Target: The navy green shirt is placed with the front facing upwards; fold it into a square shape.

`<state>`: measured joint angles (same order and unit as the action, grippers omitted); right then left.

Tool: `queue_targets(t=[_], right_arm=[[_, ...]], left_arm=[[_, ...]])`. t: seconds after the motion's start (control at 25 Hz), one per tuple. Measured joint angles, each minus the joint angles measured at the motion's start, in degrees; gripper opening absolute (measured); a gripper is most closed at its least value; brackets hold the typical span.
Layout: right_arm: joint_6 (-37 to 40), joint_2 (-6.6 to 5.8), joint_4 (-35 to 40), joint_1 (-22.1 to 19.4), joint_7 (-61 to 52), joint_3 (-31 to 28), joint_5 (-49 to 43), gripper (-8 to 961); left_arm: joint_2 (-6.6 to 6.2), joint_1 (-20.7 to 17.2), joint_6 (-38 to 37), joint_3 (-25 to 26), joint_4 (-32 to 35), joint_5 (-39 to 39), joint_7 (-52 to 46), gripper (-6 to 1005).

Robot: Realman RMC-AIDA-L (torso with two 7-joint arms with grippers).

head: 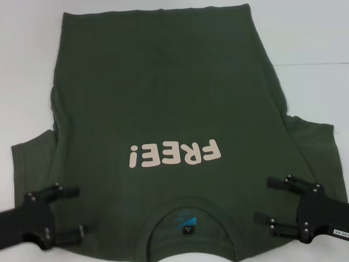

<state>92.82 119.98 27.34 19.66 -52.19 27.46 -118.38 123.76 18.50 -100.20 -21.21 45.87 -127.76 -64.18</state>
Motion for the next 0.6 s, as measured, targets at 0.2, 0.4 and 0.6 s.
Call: queue_targets(t=[0.2,0.4,0.6], right_arm=[[-0.01,-0.01,-0.01,0.20,-0.38,0.01,-0.01,895],[0.09,-0.08,-0.01,0.24,-0.58,0.03,-0.01,896],[0.32,-0.11,-0.01,0.43,-0.65,0.05,-0.01,896]], left_arm=[[-1.84,1.09,-0.71,5.40,0.01,2.21,-13.94,913],[-6.29,3.70,-0.92,7.86,0.19,0.20,-35.17,907],[-8.56,6.79,2.30,9.06,2.03,-5.60,-53.41,902]])
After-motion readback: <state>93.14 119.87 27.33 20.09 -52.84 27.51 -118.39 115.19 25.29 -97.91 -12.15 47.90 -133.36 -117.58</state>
